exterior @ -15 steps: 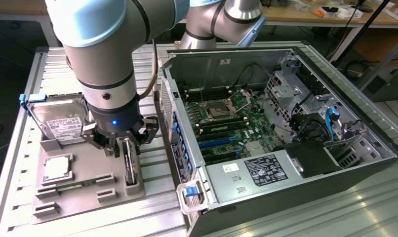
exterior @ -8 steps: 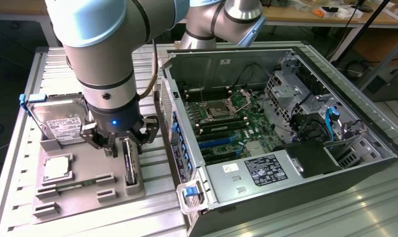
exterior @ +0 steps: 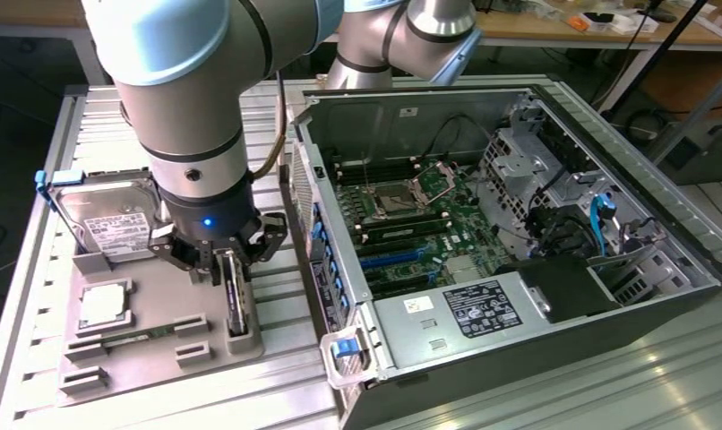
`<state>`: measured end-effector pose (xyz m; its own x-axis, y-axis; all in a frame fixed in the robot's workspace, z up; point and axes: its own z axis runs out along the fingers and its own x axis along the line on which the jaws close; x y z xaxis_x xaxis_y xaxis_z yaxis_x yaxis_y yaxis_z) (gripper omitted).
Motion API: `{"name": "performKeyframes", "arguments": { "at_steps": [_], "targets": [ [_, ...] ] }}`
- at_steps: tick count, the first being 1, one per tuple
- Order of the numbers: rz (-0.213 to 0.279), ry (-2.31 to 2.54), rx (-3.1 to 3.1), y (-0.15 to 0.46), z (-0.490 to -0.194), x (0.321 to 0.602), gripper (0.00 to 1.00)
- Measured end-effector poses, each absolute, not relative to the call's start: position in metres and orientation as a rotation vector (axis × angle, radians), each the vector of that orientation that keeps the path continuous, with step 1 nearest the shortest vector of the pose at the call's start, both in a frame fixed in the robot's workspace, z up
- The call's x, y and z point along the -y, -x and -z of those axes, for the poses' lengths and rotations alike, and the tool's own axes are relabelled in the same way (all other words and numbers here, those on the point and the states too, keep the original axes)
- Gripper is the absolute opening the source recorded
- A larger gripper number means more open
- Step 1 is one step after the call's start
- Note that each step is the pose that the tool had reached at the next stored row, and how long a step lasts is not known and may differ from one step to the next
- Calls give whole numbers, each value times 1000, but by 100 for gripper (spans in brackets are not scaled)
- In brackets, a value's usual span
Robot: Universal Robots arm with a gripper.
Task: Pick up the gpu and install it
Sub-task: 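Pick up the gpu and move the gpu toward the slot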
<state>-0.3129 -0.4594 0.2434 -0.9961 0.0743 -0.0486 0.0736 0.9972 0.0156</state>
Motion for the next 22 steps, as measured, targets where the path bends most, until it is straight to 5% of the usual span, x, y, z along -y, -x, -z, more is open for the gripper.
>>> {"name": "performKeyframes", "arguments": {
  "at_steps": [16, 22],
  "targets": [
    [-21, -114, -3090, 313, -243, 460, 40],
    [-21, -114, -3090, 313, -243, 460, 27]
  ]
}}
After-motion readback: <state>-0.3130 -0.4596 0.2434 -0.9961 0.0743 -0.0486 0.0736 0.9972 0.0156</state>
